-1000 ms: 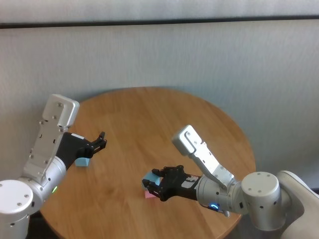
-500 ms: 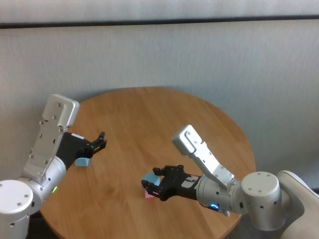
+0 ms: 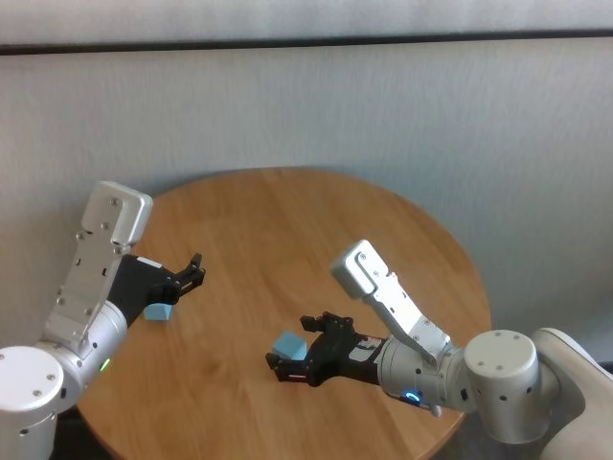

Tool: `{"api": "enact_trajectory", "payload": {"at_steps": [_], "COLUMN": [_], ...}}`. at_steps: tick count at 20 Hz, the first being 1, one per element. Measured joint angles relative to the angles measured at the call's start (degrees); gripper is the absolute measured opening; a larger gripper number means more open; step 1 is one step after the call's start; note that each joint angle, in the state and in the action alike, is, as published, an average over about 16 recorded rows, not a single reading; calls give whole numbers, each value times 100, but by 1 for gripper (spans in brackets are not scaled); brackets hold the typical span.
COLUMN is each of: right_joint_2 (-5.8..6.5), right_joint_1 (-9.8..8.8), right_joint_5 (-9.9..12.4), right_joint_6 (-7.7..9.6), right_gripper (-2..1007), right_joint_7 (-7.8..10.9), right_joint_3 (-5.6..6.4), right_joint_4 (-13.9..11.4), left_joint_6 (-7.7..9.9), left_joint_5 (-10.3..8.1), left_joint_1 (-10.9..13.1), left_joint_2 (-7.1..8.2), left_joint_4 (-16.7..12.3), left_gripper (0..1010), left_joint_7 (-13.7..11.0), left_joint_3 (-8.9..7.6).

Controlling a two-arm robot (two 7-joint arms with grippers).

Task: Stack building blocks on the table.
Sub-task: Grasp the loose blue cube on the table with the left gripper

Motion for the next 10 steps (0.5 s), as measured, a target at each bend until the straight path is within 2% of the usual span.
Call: {"api": "enact_trajectory", "payload": {"at_steps": [4,10], "right_joint_2": [27,73], "right_joint_1": [-64,-217], "right_joint_5": [9,-150], "right_joint_6": [-180,-674], "right_gripper": [900,985], "right_joint_7": [-105,-490], "right_joint_3": [78,256], "right_joint_4": [-103,-235], "left_joint_6": [0,0], "left_joint_5": [0,0], "left_joint_1": [0,0], "left_joint_2": [0,0], "left_joint_4": [0,0], "left_gripper": [1000,1000], "left_joint_7": [0,0], "left_joint_3": [0,0]}}
